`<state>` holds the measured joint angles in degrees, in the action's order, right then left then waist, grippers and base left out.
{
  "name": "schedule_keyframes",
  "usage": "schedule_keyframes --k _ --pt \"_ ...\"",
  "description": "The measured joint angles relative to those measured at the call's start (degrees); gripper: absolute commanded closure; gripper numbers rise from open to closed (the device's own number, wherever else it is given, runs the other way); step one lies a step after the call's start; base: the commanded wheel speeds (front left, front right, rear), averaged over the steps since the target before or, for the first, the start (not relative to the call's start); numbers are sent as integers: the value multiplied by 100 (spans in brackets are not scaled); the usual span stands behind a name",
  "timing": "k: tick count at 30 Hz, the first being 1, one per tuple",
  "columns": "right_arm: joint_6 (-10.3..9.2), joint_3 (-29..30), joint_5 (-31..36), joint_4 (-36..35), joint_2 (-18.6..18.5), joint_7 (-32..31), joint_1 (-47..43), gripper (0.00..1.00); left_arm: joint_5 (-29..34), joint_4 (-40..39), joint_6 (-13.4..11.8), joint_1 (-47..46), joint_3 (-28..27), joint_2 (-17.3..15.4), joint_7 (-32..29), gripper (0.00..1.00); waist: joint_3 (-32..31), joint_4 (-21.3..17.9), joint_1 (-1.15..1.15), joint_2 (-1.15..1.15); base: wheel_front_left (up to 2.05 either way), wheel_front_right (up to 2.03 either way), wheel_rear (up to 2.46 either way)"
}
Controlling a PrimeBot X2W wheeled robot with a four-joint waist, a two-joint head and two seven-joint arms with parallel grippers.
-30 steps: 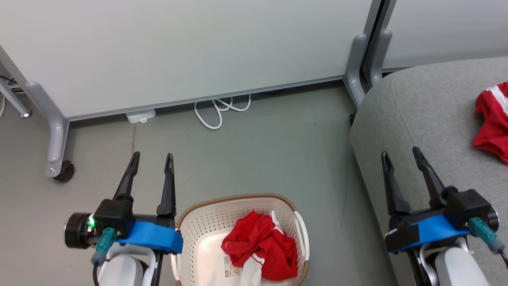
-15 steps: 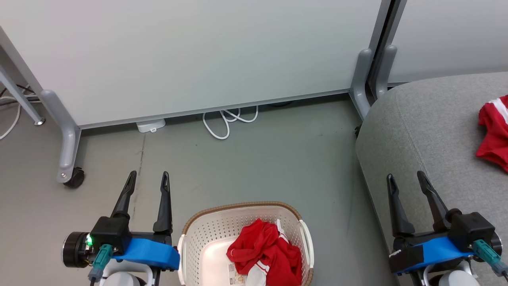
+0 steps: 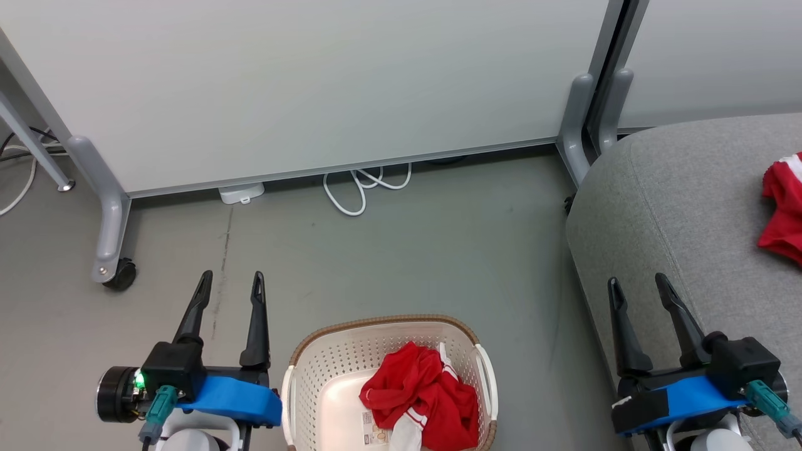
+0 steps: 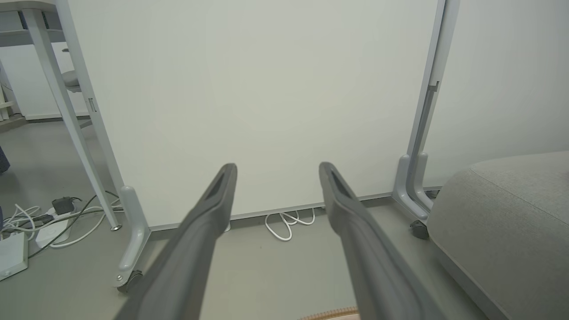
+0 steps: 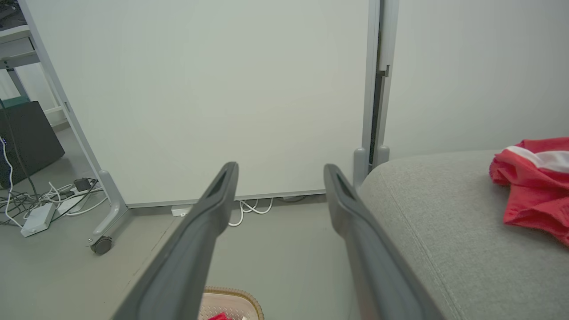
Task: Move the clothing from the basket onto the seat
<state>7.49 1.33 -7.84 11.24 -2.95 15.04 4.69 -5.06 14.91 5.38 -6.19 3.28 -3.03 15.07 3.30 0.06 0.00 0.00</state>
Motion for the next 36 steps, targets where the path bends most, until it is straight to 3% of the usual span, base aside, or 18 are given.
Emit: schedule_keyframes --k 15,36 --pt "0 -149 -27 -93 4 0 498 0 52 738 185 -896 854 -60 0 0 622 -336 0 0 0 0 0" --pt "0 -508 -264 -377 3 0 1734 0 -527 3032 205 -3175 3326 -934 0 0 2634 -1260 2 0 0 0 0"
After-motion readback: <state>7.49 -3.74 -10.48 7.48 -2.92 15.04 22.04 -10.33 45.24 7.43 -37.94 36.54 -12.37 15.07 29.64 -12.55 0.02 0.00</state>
